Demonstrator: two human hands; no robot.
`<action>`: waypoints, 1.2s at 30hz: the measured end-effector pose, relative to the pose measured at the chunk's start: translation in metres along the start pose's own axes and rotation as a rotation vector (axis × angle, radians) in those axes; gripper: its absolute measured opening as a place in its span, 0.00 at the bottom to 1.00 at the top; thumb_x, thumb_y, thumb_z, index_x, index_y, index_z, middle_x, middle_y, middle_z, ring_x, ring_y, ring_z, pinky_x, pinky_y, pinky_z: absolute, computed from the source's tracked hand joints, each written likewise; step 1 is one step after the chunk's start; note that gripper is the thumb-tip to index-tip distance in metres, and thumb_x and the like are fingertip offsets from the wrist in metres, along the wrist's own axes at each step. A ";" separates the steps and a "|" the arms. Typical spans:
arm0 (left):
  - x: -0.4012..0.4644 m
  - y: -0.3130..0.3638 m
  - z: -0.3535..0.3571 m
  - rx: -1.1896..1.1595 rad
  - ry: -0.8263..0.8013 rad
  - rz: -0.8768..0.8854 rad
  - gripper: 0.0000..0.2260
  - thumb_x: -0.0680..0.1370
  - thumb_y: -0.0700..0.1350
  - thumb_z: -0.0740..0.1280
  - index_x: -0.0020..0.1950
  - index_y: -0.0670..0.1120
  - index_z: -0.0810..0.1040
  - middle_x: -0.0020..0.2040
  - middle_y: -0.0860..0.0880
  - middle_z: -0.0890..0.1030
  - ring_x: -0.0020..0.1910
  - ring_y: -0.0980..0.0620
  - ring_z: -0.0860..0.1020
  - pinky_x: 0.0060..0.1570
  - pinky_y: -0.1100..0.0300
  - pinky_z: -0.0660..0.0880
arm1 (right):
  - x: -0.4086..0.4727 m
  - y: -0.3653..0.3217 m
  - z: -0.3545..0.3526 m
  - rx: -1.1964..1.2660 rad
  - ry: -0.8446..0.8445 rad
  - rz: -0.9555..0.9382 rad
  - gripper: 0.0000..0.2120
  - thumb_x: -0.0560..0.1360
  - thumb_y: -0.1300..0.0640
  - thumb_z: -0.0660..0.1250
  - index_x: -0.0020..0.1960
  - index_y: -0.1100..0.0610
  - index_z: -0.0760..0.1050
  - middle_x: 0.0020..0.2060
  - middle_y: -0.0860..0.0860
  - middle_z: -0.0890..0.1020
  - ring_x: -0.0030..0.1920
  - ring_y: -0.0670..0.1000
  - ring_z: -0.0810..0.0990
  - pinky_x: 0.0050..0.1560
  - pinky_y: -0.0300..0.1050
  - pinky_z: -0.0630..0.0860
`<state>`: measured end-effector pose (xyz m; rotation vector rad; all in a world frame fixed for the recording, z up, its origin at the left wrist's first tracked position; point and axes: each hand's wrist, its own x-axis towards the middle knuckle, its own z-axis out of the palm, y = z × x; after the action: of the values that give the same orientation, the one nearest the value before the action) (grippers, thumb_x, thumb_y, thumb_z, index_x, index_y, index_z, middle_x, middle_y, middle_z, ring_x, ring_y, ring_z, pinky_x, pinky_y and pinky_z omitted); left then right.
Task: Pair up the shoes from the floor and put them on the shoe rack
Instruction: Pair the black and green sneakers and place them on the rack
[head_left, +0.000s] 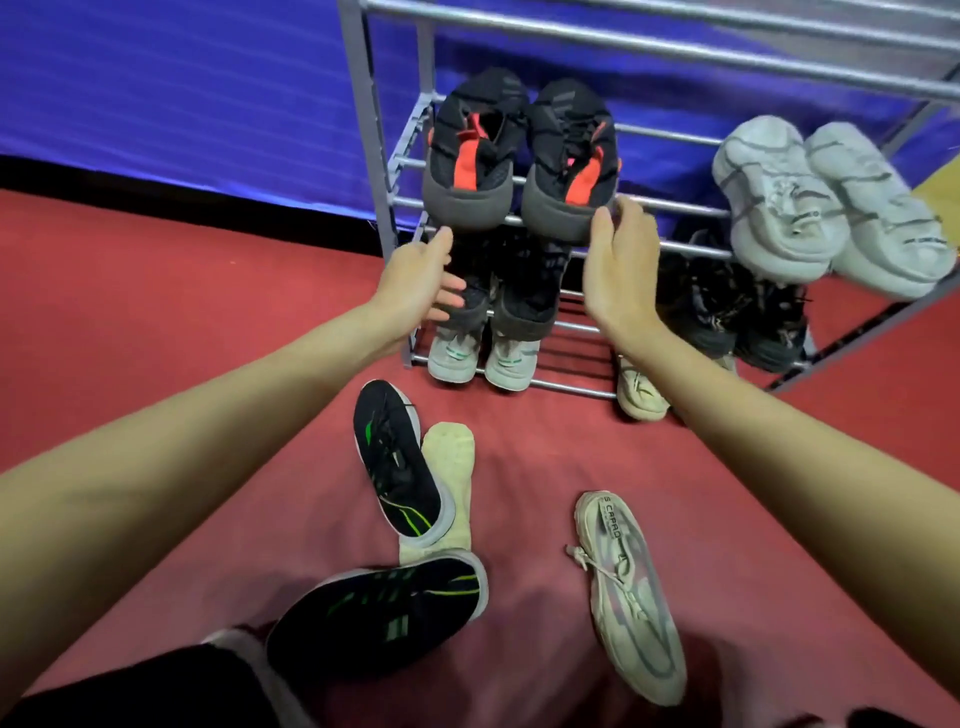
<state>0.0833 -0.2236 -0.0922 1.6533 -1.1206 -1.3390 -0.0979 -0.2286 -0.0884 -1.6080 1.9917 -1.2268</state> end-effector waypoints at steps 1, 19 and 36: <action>-0.004 -0.011 0.000 0.053 -0.005 0.024 0.13 0.81 0.49 0.58 0.54 0.40 0.76 0.43 0.44 0.80 0.38 0.49 0.78 0.37 0.58 0.75 | -0.015 0.006 -0.001 0.017 0.017 -0.040 0.19 0.77 0.54 0.54 0.62 0.62 0.71 0.58 0.60 0.77 0.60 0.59 0.73 0.63 0.53 0.67; -0.093 -0.227 -0.021 0.801 -0.124 -0.325 0.14 0.75 0.39 0.62 0.58 0.42 0.80 0.58 0.41 0.81 0.60 0.42 0.78 0.57 0.55 0.72 | -0.259 0.121 0.064 -0.327 -1.146 0.179 0.25 0.76 0.55 0.64 0.70 0.63 0.62 0.64 0.63 0.72 0.67 0.62 0.69 0.66 0.49 0.67; -0.134 -0.250 -0.061 0.791 -0.027 -0.403 0.12 0.75 0.38 0.63 0.55 0.42 0.82 0.54 0.39 0.83 0.57 0.41 0.80 0.54 0.54 0.74 | -0.252 0.103 0.046 0.060 -1.179 0.506 0.09 0.70 0.57 0.71 0.36 0.59 0.73 0.25 0.50 0.67 0.20 0.42 0.65 0.28 0.39 0.62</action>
<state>0.1782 -0.0079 -0.2608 2.5415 -1.5053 -1.2192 -0.0502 -0.0186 -0.2614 -1.1854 1.3631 -0.0414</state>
